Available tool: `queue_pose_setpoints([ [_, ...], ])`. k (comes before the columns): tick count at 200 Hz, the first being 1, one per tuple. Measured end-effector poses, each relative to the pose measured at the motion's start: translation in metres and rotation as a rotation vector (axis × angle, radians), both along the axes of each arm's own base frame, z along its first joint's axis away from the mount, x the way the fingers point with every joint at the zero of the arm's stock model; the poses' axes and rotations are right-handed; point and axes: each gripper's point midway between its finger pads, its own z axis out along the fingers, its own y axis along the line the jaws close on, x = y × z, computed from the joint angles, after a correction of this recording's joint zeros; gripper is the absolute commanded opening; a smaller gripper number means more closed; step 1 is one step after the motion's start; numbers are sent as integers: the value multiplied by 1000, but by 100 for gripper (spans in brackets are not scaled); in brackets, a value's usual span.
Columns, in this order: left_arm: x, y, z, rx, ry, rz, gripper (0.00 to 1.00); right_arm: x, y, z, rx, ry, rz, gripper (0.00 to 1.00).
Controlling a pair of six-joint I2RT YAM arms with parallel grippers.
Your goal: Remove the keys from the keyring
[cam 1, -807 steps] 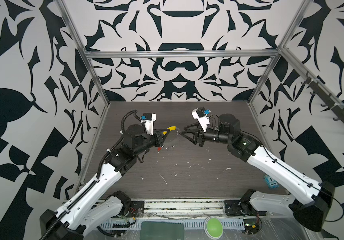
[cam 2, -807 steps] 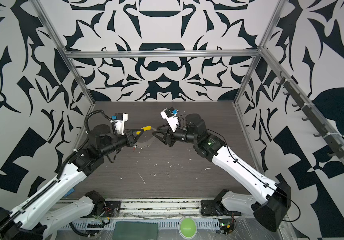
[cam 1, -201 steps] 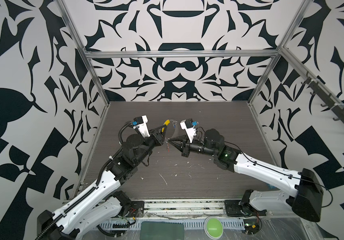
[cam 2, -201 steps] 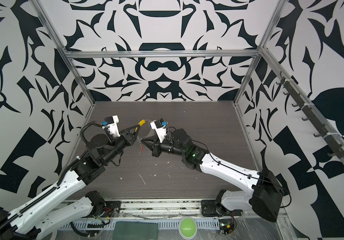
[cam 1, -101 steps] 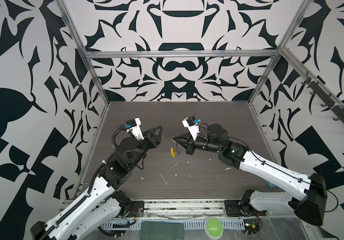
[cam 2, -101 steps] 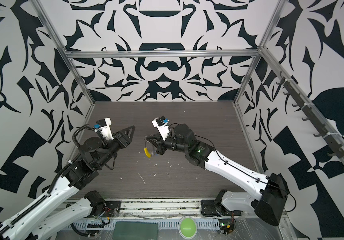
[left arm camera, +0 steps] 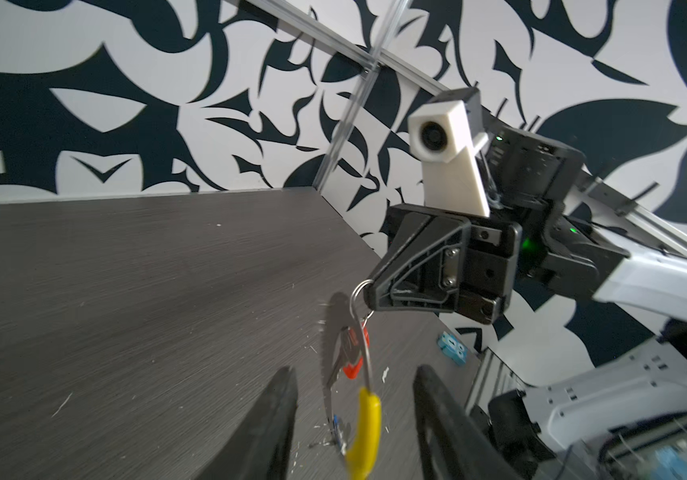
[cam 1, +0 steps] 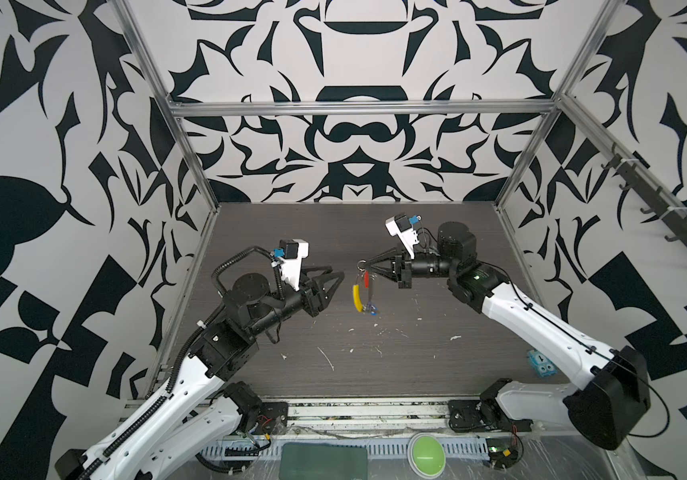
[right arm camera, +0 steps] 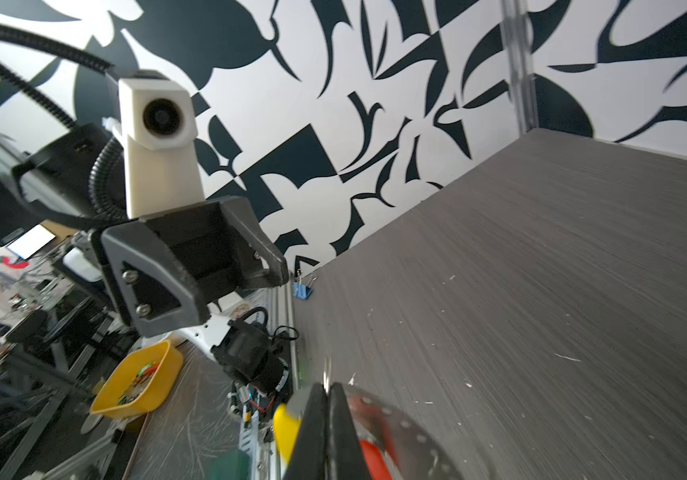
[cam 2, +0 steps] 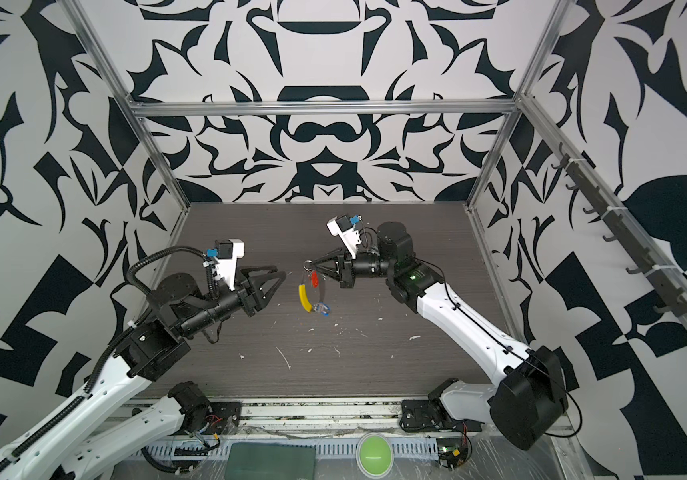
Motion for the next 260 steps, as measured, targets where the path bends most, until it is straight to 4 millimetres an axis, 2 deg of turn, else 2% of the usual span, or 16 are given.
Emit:
queue_pose_setpoints([
  [16, -3, -5, 4, 6, -16, -46, 42, -10, 0, 4, 14, 1, 50, 0],
  [69, 2, -14, 2, -27, 29, -165, 41, -29, -3, 12, 34, -1, 142, 0],
  [125, -5, -36, -16, -14, 130, -323, 30, -37, -1, 11, -1, 12, 164, 0],
  [177, -12, -38, -12, -26, 133, -367, 28, -41, 3, 6, -28, 15, 171, 0],
  [260, -17, -42, -12, -41, 154, -414, 8, -40, 4, 5, -50, -1, 150, 0],
])
